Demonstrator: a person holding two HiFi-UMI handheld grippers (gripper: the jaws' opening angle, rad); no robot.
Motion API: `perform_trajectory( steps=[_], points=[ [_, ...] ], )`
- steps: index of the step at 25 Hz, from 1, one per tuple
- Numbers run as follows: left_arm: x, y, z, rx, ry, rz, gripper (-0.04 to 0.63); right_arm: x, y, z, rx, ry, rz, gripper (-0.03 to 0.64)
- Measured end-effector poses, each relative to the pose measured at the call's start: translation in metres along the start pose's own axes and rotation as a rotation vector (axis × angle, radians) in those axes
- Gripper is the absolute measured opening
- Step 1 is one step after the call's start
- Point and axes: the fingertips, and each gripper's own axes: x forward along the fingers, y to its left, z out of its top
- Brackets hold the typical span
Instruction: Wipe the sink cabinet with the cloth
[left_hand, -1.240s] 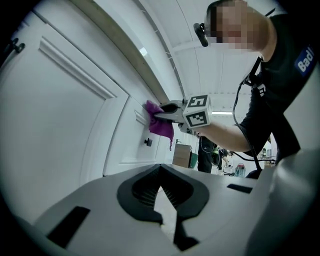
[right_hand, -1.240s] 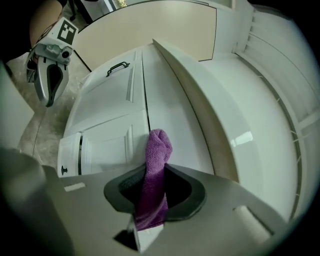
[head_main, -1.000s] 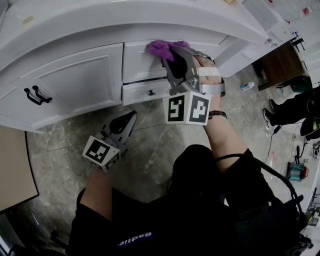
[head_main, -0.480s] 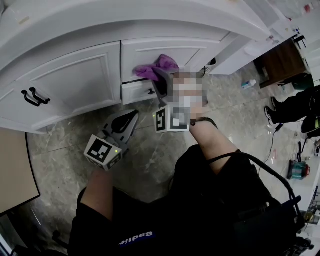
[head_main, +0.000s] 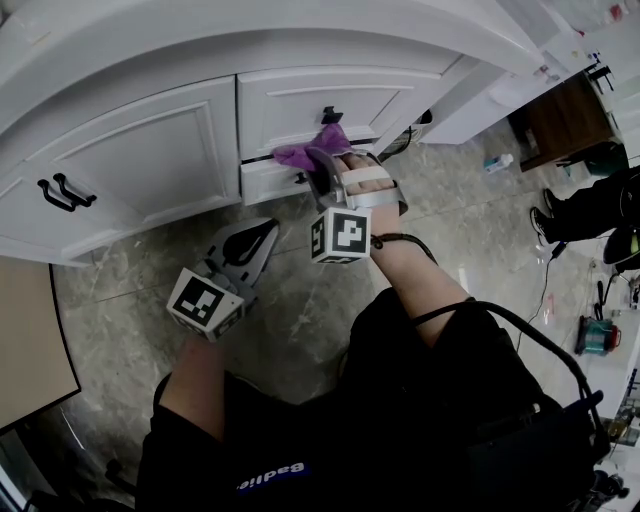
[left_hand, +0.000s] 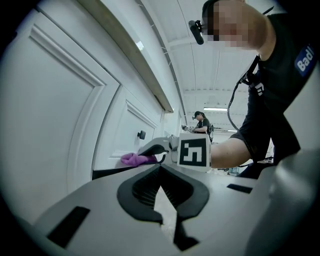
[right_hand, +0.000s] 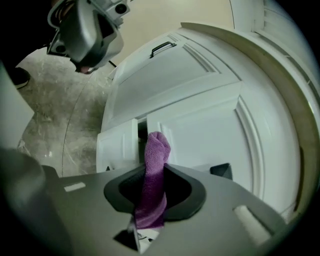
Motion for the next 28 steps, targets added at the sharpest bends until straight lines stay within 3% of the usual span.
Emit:
perform_trajectory(
  steps=[5, 8, 12, 21, 24, 28],
  points=[
    [0.0, -0.003, -0.002, 0.005, 0.018, -0.015, -0.009, 0.014, 0.03, -0.037, 0.015, 0.081, 0.064, 0.074],
    [0.001, -0.003, -0.001, -0.001, 0.007, -0.011, -0.009, 0.004, 0.024, -0.045, 0.033, 0.088, 0.057, 0.074],
    [0.0, -0.002, 0.0, 0.014, 0.004, -0.014, -0.009, -0.025, -0.016, -0.055, 0.031, 0.076, -0.023, 0.075],
    [0.009, -0.012, 0.0, 0.019, 0.025, -0.035, -0.009, -0.095, -0.158, -0.045, 0.041, 0.015, -0.329, 0.075],
    [0.01, -0.013, 0.0, 0.032, 0.024, -0.034, -0.009, -0.082, -0.169, -0.047, 0.057, 0.024, -0.343, 0.075],
    [0.012, -0.019, 0.005, 0.029, 0.008, -0.047, -0.009, -0.055, -0.136, -0.056, 0.042, 0.05, -0.292, 0.075]
  ],
)
